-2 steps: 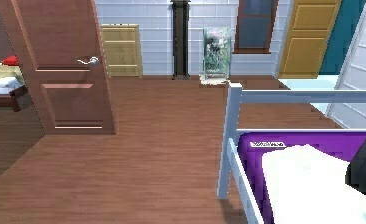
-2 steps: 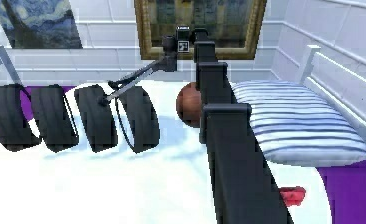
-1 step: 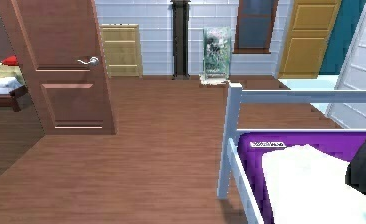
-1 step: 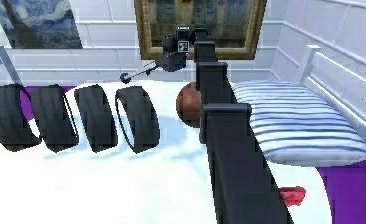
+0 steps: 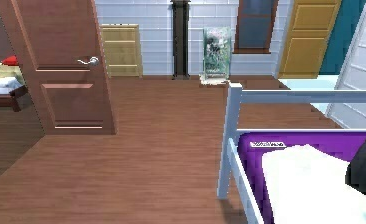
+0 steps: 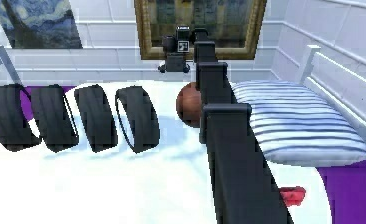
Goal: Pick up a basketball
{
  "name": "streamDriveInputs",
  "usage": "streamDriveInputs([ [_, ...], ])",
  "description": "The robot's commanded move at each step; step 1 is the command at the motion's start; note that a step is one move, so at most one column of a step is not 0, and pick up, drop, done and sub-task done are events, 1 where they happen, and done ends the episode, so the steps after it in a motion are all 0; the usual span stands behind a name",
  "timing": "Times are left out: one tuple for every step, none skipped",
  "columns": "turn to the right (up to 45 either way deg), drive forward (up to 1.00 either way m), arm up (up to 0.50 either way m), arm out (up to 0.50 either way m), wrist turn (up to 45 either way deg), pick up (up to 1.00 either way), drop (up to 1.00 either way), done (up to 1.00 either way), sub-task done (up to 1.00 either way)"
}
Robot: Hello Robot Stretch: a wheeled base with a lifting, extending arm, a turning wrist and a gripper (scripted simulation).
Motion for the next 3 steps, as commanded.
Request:
streamDriveInputs([
  [0.0, 0.0, 0.0, 0.0, 27.0, 0.0, 0.0, 0.0, 0.0],
  [0.0, 0.0, -0.2, 0.0, 0.0, 0.0, 0.0, 0.0, 0.0],
  [0.0, 0.0, 0.0, 0.0, 0.0, 1.0, 0.0, 0.0, 0.0],
])
